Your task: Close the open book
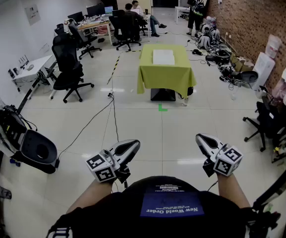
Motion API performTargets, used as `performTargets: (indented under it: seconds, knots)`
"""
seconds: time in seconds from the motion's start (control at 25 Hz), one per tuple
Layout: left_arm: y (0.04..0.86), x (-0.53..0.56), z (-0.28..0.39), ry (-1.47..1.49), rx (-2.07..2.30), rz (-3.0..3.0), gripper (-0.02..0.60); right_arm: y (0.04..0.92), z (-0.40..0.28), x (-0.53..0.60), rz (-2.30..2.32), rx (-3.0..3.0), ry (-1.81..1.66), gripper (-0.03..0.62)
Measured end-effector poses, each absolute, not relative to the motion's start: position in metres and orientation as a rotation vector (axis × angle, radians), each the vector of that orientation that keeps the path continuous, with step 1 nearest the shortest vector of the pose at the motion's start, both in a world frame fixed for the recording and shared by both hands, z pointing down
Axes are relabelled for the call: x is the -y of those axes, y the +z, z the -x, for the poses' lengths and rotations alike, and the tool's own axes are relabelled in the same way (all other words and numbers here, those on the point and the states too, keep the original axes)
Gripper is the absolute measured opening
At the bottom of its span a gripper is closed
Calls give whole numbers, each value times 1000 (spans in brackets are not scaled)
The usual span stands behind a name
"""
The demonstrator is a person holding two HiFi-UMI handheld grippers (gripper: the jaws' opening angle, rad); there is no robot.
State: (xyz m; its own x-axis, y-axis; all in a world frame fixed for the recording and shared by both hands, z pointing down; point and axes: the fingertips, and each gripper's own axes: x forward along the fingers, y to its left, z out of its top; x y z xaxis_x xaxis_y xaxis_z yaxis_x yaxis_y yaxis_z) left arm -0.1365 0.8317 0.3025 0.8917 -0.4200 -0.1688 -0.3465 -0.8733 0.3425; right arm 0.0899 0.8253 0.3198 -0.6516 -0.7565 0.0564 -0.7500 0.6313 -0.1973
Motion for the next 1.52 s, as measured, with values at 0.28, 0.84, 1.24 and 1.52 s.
performTargets:
  seconds: [0.28, 0.84, 1.24, 1.52]
  knots:
    - [300, -830, 99, -339, 545, -2773, 2, 321, -122, -826, 1295, -2809, -304, -15]
    - [293, -841, 14, -324, 552, -2766, 2, 314, -211, -831, 1291, -2812, -234, -15]
    - [296, -806, 41, -329, 587, -2753, 2, 314, -179, -793, 1256, -2885, -198, -15]
    - [293, -726, 106, -367, 520, -2767, 2, 290, -107, -720, 1291, -2873, -126, -15]
